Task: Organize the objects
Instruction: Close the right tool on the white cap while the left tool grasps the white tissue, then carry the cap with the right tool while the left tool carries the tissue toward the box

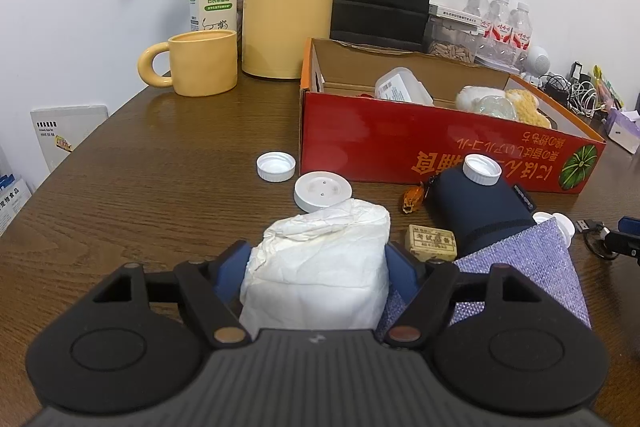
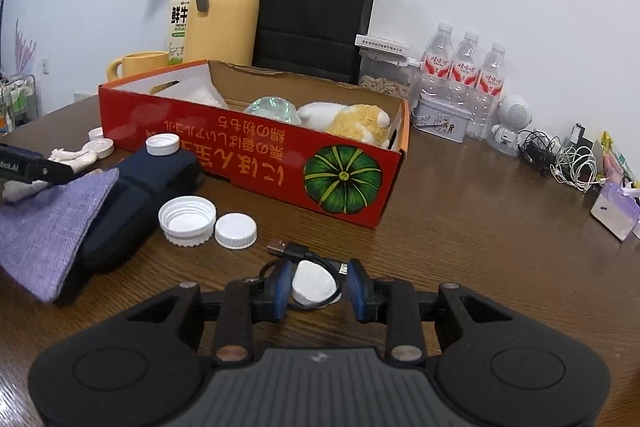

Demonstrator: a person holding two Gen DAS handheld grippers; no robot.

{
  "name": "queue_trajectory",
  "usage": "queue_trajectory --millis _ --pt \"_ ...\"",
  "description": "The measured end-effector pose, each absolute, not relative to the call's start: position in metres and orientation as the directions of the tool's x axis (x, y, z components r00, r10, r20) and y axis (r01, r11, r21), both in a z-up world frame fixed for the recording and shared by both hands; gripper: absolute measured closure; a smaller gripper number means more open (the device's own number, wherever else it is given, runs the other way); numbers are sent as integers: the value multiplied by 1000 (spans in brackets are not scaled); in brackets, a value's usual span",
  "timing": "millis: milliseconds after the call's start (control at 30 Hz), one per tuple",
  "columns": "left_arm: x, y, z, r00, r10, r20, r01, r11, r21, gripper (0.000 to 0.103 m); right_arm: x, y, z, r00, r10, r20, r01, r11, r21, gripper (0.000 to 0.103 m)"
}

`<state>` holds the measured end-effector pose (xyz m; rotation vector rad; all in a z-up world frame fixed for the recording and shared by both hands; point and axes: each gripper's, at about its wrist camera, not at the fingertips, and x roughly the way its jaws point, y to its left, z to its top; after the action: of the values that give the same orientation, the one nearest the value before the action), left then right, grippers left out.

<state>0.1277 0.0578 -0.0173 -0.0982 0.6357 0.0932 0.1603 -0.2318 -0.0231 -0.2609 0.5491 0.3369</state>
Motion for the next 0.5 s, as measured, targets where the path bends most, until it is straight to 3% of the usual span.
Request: queue_trajectory --millis 300,333,367,400,500 --pt "128 58 -18 801 56 -596 -117 991 -63 28 173 -227 -26 758 279 -589 -422 899 -116 74" --pt "128 58 -18 801 56 -596 -117 991 -63 28 174 -227 -26 755 286 -590 -424 899 -107 76" --pt "128 58 -18 801 56 -596 -116 991 -63 28 175 -228 -27 751 293 -592 -427 899 -97 86" --pt "128 58 -18 802 57 -595 -117 991 -63 28 175 -228 -27 749 295 -593 -428 899 -94 89" --pt "126 58 -18 807 56 -588 -115 991 -64 31 171 -231 -25 769 294 -567 -415 905 -93 89"
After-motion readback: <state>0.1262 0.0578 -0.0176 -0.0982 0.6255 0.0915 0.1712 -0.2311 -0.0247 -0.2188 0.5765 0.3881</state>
